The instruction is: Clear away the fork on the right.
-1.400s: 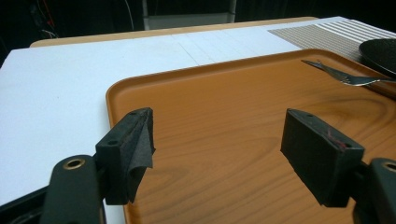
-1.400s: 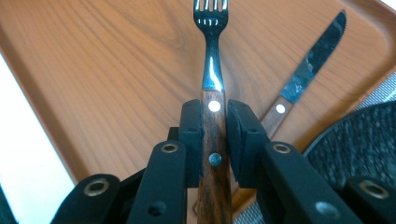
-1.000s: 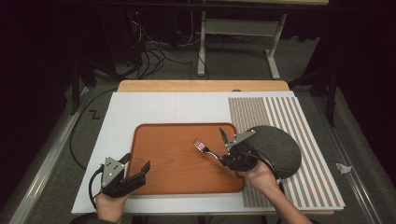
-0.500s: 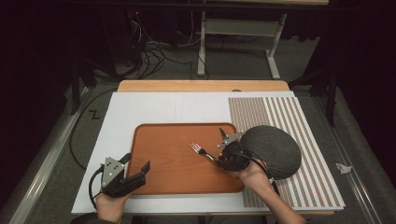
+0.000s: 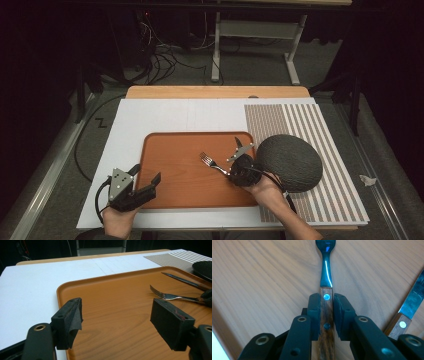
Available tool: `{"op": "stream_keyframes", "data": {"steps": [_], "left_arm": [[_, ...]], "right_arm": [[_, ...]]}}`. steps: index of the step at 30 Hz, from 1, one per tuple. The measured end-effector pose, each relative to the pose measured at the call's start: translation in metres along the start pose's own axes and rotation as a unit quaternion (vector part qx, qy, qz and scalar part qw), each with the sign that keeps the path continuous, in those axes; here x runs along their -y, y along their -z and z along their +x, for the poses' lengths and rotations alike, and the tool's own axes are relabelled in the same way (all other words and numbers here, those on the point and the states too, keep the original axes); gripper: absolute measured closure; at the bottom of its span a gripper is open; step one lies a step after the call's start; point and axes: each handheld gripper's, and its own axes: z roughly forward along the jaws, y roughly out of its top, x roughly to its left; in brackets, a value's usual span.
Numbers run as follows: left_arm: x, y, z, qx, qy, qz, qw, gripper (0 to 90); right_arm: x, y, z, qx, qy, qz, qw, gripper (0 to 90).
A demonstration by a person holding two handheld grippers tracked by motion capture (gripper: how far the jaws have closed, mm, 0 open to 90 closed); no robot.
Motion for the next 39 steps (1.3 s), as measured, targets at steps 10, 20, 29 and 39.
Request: {"op": "stream_keyframes", "data": {"steps": [10, 20, 29, 39], "left_arm": [[0.0, 0.0, 0.0, 0.0, 0.0, 0.0, 1.0, 26.0], [0.0, 0.0, 0.0, 0.0, 0.0, 0.0, 1.0, 25.9], [0.0, 0.0, 0.0, 0.0, -0.001, 0.0, 1.0, 26.0], [0.0, 0.0, 0.0, -0.001, -0.001, 0.0, 1.0, 26.0]], "right_arm": [[0.001, 0.0, 0.0, 0.017, 0.005, -0.006, 0.9998, 75.7], [0.003, 0.0, -0.004, 0.036, 0.008, -0.012, 0.9993, 73.0], [0.003, 0.0, -0.007, 0.049, 0.011, -0.011, 0.9987, 73.7], [0.004, 0.0, -0.013, 0.06, 0.007, -0.014, 0.9981, 72.5]]}}
